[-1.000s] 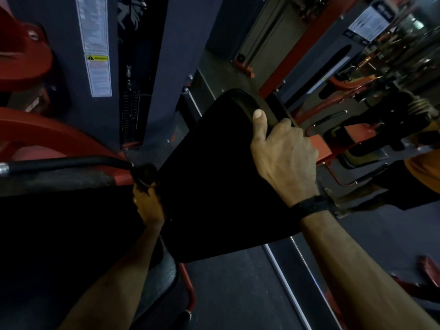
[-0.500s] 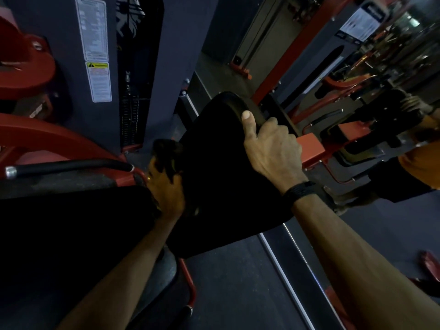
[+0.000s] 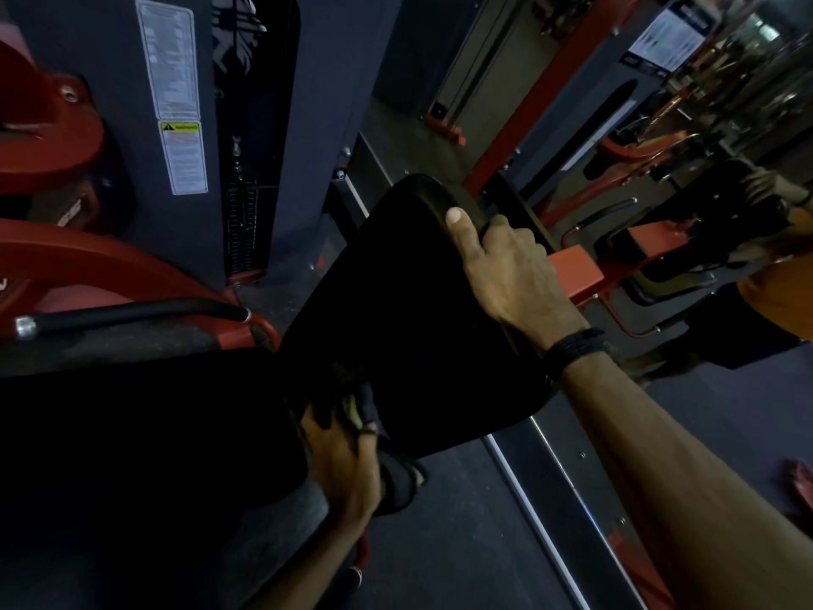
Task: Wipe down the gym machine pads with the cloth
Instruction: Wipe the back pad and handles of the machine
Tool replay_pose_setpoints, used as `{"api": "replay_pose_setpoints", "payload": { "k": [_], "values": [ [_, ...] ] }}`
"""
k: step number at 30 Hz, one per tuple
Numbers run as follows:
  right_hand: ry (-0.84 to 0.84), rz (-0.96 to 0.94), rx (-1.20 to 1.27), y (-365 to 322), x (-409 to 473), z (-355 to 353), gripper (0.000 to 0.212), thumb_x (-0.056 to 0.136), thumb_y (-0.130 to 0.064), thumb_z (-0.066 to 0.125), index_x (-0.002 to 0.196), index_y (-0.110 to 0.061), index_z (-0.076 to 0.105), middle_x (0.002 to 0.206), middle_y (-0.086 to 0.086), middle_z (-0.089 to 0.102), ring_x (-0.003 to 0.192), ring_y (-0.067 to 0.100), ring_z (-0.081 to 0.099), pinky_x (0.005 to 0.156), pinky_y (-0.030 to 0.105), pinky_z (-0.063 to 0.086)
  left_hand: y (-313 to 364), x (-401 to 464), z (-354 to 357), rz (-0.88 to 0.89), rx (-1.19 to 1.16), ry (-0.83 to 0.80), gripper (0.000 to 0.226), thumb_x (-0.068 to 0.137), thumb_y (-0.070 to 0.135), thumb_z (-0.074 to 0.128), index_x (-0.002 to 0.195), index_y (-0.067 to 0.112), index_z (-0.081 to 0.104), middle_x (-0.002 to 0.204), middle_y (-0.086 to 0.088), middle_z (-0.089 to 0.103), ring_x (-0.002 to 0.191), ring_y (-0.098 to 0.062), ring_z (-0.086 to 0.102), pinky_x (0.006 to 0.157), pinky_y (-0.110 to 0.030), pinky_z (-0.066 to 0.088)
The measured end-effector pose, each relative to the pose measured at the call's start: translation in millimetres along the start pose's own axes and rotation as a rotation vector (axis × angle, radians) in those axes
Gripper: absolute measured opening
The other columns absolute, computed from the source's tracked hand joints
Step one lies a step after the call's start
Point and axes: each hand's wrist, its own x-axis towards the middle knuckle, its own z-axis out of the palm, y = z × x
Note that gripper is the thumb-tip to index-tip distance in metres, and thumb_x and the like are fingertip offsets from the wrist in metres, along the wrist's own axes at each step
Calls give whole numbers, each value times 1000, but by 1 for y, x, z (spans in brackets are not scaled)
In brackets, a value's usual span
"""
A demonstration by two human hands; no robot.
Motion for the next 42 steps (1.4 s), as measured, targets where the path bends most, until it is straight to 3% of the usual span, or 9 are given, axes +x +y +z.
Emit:
{"api": "replay_pose_setpoints", "payload": {
  "k": [2,5,8,16,23,28,32,36,42],
  "values": [
    [0,5,10,1,1,1,74,100,-68,21,111,-2,54,100,13,57,100,40,59,92,54,48,30,11,-1,254,20,14,52,80,39,51,131,32,41,146,-11,38,134,-29,39,107,-38,33],
    [2,9,20,2,2,2,75,99,-69,21,114,-3,54,108,17,60,101,41,59,92,56,49,56,68,5,422,64,113,54,79,29,49,132,20,47,137,-18,47,126,-37,47,109,-41,38],
    [1,5,26,2,3,2,75,100,-69,21,112,-3,54,106,16,60,100,40,59,92,55,49,54,131,8,183,-50,178,68,77,34,46,134,-4,49,128,-29,54,119,-41,53,103,-42,39],
    [0,4,33,1,3,2,75,99,-69,21,112,-3,55,108,17,61,99,39,60,92,55,49,-22,111,-8,-215,10,148,68,84,33,56,137,-7,41,130,-33,53,122,-48,54,103,-48,42],
    [-5,3,70,2,2,0,74,99,-69,21,107,-3,53,107,17,59,100,42,59,92,55,48,17,-2,-4,124,131,-34,64,74,47,49,136,29,41,144,-9,36,127,-37,49,103,-52,47],
    [-1,42,92,2,2,1,72,101,-66,20,112,-4,54,118,20,58,109,42,55,97,53,43,120,43,7,444,18,48,51,79,38,53,129,26,47,135,-18,48,119,-29,50,104,-26,37],
    [-15,49,96,3,5,1,73,101,-67,18,114,-5,54,121,20,57,111,43,55,100,56,42,139,121,6,203,-49,147,64,84,37,50,136,-1,46,133,-24,51,120,-35,52,96,-33,37],
    [-14,59,114,3,8,3,74,101,-66,18,116,-5,55,121,21,58,110,43,55,100,57,42,58,157,-7,-23,-54,110,64,97,42,53,136,-8,45,130,-31,54,121,-43,54,100,-40,39],
    [-9,76,141,3,6,3,75,101,-66,17,118,-5,57,121,18,59,112,41,56,101,56,42,-1,46,-5,-44,81,80,76,82,44,48,141,-4,41,135,-32,46,124,-47,49,107,-49,39]
  ]
}}
